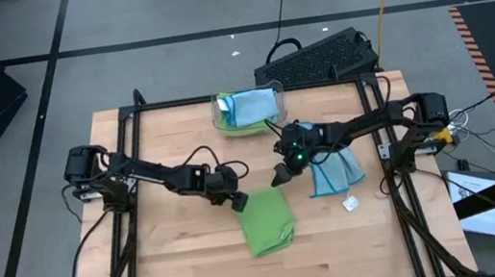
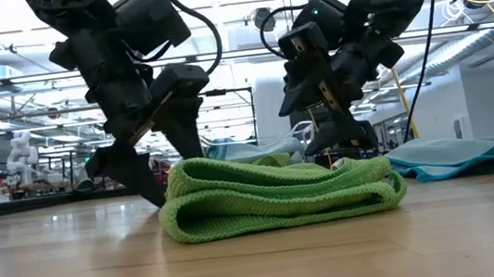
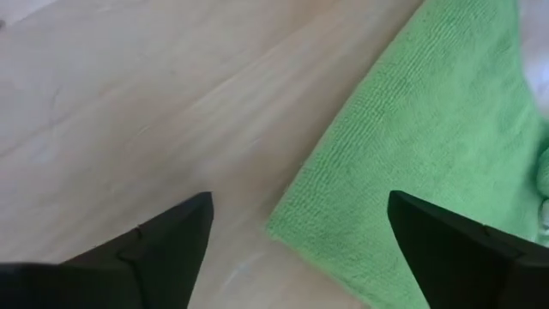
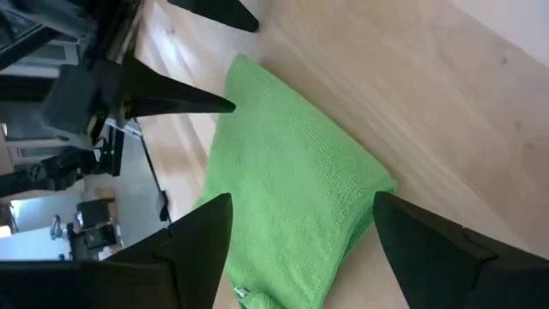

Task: Fold microfiber towels
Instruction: Fold the green microfiber cloth

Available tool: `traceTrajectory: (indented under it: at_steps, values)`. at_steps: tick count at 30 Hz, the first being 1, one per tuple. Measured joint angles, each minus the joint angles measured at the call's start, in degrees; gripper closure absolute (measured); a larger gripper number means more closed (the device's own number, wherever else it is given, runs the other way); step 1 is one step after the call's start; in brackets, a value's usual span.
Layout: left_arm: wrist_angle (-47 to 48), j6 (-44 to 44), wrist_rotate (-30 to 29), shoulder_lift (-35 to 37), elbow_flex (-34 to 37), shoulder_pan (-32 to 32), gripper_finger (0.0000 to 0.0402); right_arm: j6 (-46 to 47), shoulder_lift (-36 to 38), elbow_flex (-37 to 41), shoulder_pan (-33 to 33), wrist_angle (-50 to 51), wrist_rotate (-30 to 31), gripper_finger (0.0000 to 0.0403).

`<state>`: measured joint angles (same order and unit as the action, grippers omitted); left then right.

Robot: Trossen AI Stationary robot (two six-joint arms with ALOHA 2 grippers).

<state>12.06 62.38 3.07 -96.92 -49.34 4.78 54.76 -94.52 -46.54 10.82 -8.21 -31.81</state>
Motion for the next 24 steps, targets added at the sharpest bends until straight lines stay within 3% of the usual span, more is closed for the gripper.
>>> traceTrajectory:
  at_steps: [11, 18, 21, 24]
  values:
    - [0.76, -10.38, -0.89, -1.52, -0.13, 0.70, 0.0123, -9.17, 0.00, 0.00, 0.43, 1.67, -3.00, 0.0130]
    - [-0.77, -16.98, -2.59, -2.84, -0.13, 1.68, 0.0135, -11.27, 0.00, 0.00, 0.43, 3.40, -1.35, 0.0130]
    - [0.09, -20.08, -2.63, -2.89, -0.13, 1.68, 0.0178, -11.95, 0.00, 0.00, 0.45, 3.04, -1.18, 0.0130]
    - [1.24, -24.92, -4.24, -2.93, -0.13, 2.08, 0.0245, -11.30, 0.00, 0.00, 0.45, 2.76, -1.18, 0.0130]
